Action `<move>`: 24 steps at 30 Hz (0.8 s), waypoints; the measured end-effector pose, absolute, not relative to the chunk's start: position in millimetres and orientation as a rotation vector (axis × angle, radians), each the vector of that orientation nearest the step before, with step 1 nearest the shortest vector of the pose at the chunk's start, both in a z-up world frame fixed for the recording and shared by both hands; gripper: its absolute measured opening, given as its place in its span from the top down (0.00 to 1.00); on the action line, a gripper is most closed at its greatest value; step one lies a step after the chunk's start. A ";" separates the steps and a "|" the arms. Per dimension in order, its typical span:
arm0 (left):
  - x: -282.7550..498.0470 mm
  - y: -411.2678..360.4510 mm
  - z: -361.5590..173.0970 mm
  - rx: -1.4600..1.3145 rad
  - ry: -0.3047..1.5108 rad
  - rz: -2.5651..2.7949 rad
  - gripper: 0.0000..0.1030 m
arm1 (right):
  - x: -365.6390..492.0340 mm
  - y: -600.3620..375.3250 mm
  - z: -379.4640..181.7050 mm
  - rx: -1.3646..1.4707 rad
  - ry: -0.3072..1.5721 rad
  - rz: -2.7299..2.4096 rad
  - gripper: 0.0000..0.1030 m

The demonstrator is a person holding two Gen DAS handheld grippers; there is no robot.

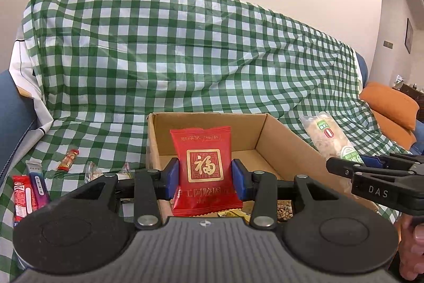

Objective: Organize snacks
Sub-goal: 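Carry the white bar over the box with the right tool while the left tool carries the red packet, then open the right tool to drop the white bar while the left tool releases the red packet into the box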

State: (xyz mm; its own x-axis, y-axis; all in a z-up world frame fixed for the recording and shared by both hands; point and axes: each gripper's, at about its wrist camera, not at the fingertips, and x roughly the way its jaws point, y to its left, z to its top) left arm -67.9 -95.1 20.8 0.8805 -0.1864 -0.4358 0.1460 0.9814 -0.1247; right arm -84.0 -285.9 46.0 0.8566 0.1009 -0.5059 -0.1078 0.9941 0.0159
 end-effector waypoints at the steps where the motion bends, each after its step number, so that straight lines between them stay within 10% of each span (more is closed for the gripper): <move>1: -67.9 -95.6 20.6 -0.090 0.462 -0.176 0.55 | -83.8 -286.2 46.0 -0.013 0.531 0.110 0.63; 18: -69.4 -100.3 20.4 -0.121 0.454 -0.256 0.54 | -85.6 -285.0 48.1 -0.010 0.525 0.101 0.63; 21: -67.7 -101.9 17.4 -0.152 0.485 -0.304 0.39 | -85.4 -284.8 47.6 -0.011 0.528 0.100 0.63; 24: -67.7 -107.1 12.9 -0.122 0.493 -0.292 0.29 | -84.1 -282.1 43.1 -0.029 0.552 0.084 0.35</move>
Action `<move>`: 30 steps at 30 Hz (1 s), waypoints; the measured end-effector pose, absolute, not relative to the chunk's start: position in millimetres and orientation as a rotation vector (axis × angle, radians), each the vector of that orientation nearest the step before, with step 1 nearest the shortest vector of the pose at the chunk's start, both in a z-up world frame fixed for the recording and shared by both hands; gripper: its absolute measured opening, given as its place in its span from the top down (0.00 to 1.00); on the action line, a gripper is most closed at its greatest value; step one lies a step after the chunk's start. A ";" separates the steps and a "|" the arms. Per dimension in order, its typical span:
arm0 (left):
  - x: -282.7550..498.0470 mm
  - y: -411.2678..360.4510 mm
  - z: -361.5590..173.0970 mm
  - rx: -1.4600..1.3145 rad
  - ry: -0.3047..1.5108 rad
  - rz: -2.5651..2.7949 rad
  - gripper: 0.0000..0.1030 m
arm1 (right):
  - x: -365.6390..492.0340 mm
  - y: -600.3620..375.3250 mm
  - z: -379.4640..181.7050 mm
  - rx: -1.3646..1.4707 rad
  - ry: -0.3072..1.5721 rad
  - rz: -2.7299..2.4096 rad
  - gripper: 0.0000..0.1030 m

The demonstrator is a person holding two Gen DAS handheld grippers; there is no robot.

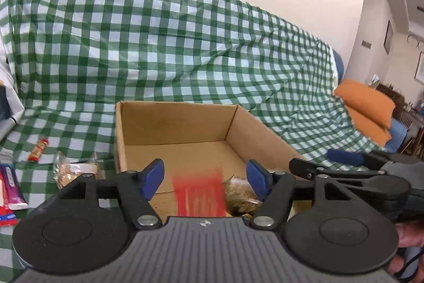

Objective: Organize snacks
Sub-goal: 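Open the right tool to drop the white bar while the left tool releases the red packet into the box, then move both tools back toward the snack pile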

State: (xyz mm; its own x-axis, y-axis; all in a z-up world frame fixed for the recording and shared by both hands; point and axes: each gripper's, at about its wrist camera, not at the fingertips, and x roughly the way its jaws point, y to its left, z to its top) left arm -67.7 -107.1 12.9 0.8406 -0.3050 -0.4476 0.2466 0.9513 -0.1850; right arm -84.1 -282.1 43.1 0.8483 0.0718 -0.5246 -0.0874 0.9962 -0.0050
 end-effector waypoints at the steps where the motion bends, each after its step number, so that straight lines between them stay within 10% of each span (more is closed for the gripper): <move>1: -68.1 -107.4 12.7 -0.118 0.487 -0.291 0.29 | -84.3 -281.1 42.4 -0.041 0.549 0.075 0.26; 4: -70.1 -105.2 14.0 -0.115 0.461 -0.280 0.41 | -84.5 -279.6 40.9 -0.060 0.543 0.073 0.25; 8: -68.0 -95.2 16.5 -0.127 0.505 -0.275 0.82 | -83.7 -278.7 38.5 -0.065 0.547 0.063 0.25; 18: 3.9 19.4 63.4 -0.117 0.566 -0.041 0.82 | -83.3 -272.1 41.1 -0.047 0.535 0.080 0.36; 30: 21.8 174.3 -11.3 -0.548 0.748 0.344 0.83 | -82.3 -251.3 45.2 -0.060 0.503 0.143 0.40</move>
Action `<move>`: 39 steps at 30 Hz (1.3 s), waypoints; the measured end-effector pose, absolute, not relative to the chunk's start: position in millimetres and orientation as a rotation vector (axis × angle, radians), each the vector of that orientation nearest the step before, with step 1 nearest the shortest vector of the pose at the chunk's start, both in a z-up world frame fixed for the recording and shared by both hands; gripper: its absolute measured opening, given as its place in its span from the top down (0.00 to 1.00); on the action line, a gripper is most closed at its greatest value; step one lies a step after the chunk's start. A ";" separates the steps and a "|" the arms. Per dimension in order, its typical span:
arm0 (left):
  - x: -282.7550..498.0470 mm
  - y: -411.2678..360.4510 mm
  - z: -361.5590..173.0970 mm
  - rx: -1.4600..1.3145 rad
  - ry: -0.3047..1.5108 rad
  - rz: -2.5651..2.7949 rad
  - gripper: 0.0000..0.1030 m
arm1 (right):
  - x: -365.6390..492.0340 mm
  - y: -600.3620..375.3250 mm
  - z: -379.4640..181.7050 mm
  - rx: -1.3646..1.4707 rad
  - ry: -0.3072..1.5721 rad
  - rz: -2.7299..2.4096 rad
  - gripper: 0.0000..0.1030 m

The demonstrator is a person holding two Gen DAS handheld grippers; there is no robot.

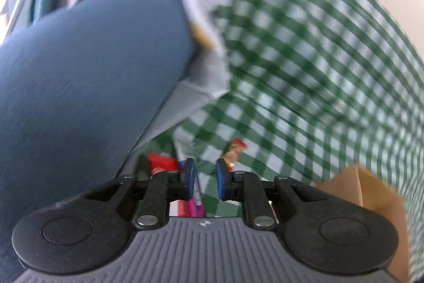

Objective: Organize snacks
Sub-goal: 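Move both tools back toward the snack pile, then grasp the purple tube with the left tool while the right tool grasps the clear cookie bag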

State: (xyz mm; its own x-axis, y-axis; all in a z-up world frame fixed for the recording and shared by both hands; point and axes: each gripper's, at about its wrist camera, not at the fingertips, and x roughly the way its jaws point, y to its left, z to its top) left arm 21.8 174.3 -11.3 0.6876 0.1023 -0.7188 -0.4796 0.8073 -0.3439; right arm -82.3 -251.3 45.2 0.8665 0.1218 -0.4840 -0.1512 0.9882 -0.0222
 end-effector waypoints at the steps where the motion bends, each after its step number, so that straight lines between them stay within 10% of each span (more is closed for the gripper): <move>1: 20.9 181.5 -15.3 -0.580 0.764 0.359 0.83 | -82.4 -248.3 46.9 -0.065 0.494 0.159 0.40; 23: 32.3 204.5 -46.5 -0.729 0.882 0.332 0.83 | 50.0 12.5 17.4 -0.033 0.921 0.303 0.09; 34: 59.9 189.9 -66.2 -0.636 0.975 0.336 0.78 | 92.6 47.6 -51.7 -0.199 1.047 0.212 0.09; 39: 61.5 193.7 -70.4 -0.641 0.987 0.341 0.78 | 93.8 44.3 -60.5 -0.232 1.035 0.229 0.26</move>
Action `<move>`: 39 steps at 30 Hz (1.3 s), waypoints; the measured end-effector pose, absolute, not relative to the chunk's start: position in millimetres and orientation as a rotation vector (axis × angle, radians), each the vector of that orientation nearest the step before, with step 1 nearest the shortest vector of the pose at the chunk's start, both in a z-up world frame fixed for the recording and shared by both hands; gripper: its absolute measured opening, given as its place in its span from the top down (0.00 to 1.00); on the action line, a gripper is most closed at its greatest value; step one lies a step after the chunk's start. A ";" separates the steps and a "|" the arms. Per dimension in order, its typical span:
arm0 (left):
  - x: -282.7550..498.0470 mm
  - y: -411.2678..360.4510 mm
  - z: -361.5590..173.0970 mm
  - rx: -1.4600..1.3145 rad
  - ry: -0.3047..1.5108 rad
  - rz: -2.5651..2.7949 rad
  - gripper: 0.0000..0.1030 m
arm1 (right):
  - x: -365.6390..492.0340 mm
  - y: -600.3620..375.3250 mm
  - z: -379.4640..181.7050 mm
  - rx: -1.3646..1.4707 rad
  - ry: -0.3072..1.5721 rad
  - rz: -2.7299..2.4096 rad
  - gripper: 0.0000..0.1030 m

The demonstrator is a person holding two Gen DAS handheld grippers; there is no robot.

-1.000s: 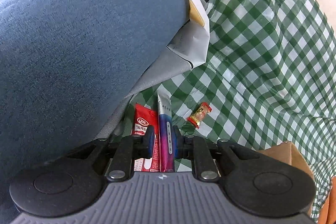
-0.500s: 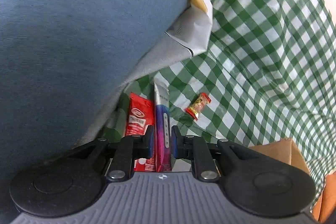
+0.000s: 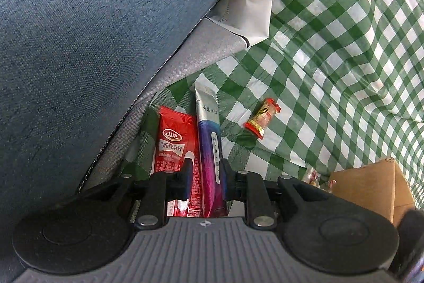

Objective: Organize snacks
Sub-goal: 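Grasp the purple tube with the left tool while the right tool grasps the clear cookie bag, then lift the purple tube with the left tool while the right tool lifts the cookie bag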

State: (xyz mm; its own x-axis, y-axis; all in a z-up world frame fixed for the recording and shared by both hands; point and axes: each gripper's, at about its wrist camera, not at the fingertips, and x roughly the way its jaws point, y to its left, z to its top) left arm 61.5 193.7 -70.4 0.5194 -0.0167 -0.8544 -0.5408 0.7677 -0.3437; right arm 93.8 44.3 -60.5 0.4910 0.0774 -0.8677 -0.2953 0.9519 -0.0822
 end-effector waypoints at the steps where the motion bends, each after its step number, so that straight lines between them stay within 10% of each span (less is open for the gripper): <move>1: 61.8 193.6 -71.1 -0.643 0.990 0.342 0.77 | 91.4 44.9 -60.6 -0.249 1.025 0.243 0.28; 16: 95.0 125.5 -92.4 -0.081 1.090 0.272 0.56 | -81.1 -11.9 19.7 -0.384 0.846 0.597 0.34; 23: 81.7 111.5 -95.9 0.071 1.053 0.239 0.87 | -160.0 -18.3 14.2 -0.531 0.711 0.732 0.34; 39: -5.3 121.2 -56.8 -0.295 1.108 0.032 0.91 | -188.5 -13.3 -25.2 -0.557 0.710 0.749 0.33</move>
